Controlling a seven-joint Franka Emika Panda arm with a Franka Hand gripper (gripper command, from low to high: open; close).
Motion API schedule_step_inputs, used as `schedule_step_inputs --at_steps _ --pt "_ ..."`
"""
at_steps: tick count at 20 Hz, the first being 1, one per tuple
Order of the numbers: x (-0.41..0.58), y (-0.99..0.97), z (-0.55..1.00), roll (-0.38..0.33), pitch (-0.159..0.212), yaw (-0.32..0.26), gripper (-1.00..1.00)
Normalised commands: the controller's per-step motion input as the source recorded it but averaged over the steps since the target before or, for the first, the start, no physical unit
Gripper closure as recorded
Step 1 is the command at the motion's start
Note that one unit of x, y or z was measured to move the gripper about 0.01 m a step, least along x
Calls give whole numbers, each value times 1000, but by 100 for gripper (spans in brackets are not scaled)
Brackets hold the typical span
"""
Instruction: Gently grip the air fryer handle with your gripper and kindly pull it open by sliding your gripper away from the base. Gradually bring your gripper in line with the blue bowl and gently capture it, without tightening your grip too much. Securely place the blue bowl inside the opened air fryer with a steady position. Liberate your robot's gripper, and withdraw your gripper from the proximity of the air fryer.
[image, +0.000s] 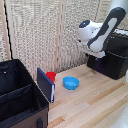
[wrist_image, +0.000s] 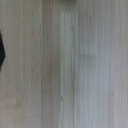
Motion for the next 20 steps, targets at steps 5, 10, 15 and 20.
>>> schedule_step_inputs --at_steps 5,10,15,20 --pt "-269 -320 -18 -324 83 75 -100" --pt "-202 -431 -61 -276 137 80 -100" --pt "-77 -453 -174 -215 102 129 -100" --pt "0 -434 -229 -92 29 184 -100"
